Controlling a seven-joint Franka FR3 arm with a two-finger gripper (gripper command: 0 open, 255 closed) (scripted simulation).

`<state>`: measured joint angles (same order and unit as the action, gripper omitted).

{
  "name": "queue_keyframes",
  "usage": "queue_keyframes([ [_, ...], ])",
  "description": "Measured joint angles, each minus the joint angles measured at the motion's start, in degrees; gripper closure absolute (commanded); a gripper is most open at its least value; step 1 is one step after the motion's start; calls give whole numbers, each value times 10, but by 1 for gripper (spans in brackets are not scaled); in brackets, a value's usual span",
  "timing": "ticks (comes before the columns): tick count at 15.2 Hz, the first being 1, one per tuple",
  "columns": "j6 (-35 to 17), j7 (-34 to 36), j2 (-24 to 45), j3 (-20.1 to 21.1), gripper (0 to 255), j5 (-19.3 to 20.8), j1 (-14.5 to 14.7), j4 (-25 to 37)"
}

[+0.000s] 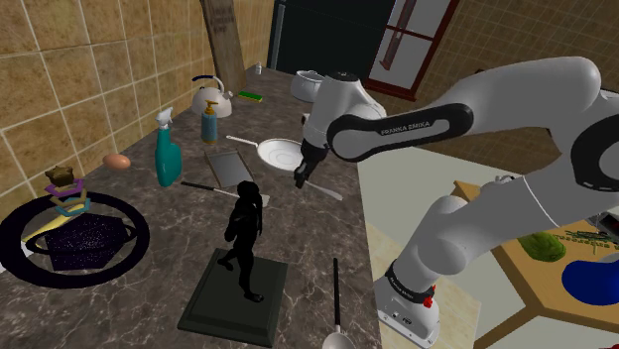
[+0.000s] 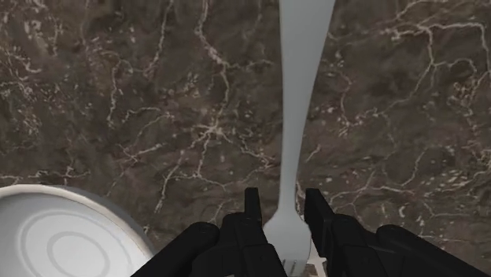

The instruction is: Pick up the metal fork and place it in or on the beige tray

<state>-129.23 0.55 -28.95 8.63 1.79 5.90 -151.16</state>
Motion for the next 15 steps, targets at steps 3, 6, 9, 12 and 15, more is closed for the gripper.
queue_keyframes([
  [3, 0, 2, 34, 2, 255, 5, -5, 34],
  [6, -9, 7, 98, 6, 255, 15, -13, 87],
  [9, -19, 19, 173, 12, 255, 30, -19, 152],
  [12, -13, 32, 241, 18, 255, 44, -21, 223],
  [15, -3, 39, 308, 18, 255, 59, -23, 299],
])
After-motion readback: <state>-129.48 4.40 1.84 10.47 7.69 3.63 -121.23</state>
